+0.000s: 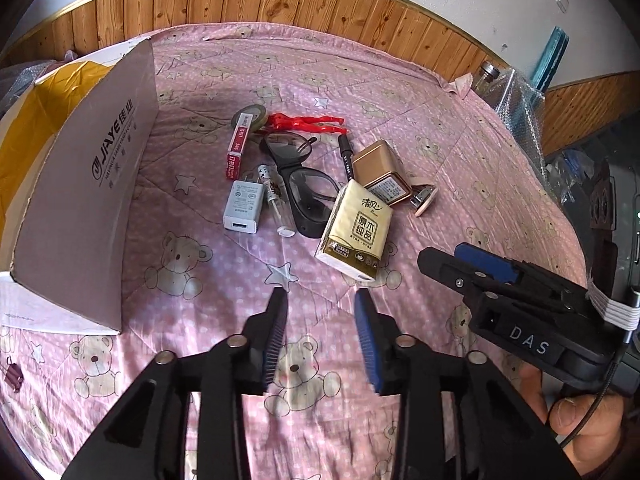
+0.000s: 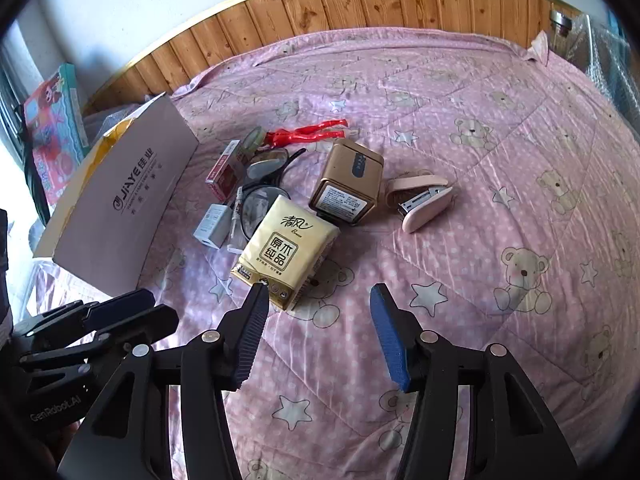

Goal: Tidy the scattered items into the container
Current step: 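Grasp the pink stapler with the right tool while the left tool approaches the gold tissue pack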

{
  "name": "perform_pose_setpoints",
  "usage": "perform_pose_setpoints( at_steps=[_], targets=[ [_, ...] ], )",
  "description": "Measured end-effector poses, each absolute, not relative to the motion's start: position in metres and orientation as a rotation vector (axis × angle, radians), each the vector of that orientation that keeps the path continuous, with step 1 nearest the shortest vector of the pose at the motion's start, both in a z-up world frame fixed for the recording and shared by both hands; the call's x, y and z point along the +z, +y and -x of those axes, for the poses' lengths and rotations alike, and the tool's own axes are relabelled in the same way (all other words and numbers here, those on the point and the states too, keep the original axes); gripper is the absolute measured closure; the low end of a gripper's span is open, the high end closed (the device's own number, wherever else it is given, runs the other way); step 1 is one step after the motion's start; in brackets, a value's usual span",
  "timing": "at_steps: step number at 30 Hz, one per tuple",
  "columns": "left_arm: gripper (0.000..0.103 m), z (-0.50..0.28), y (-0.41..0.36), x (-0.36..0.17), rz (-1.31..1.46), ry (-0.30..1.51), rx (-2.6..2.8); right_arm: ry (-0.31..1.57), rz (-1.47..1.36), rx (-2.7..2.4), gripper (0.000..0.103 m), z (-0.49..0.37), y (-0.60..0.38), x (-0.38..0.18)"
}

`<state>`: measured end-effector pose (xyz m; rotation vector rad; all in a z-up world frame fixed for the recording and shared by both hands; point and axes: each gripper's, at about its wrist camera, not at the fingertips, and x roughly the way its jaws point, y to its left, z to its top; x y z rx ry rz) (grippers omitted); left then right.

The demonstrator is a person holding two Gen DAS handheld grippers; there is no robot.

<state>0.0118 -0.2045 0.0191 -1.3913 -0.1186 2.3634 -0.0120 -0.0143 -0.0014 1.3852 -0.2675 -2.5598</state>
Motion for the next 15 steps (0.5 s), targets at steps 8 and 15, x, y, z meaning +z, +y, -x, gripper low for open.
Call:
perform_pose_setpoints(
  at_steps=[8, 15],
  targets=[
    [0.046, 0.013, -0.180, 0.013, 1.367, -0.150, 2.293, -0.433, -1.433, -2.561, 0.046, 0.040, 0.025, -0.009],
    [0.042, 0.039, -0.152, -0.005, 1.381, -0.101, 2.258, -0.481, -1.483, -2.583, 0.046, 0.075, 0.054, -0.019]
  ],
)
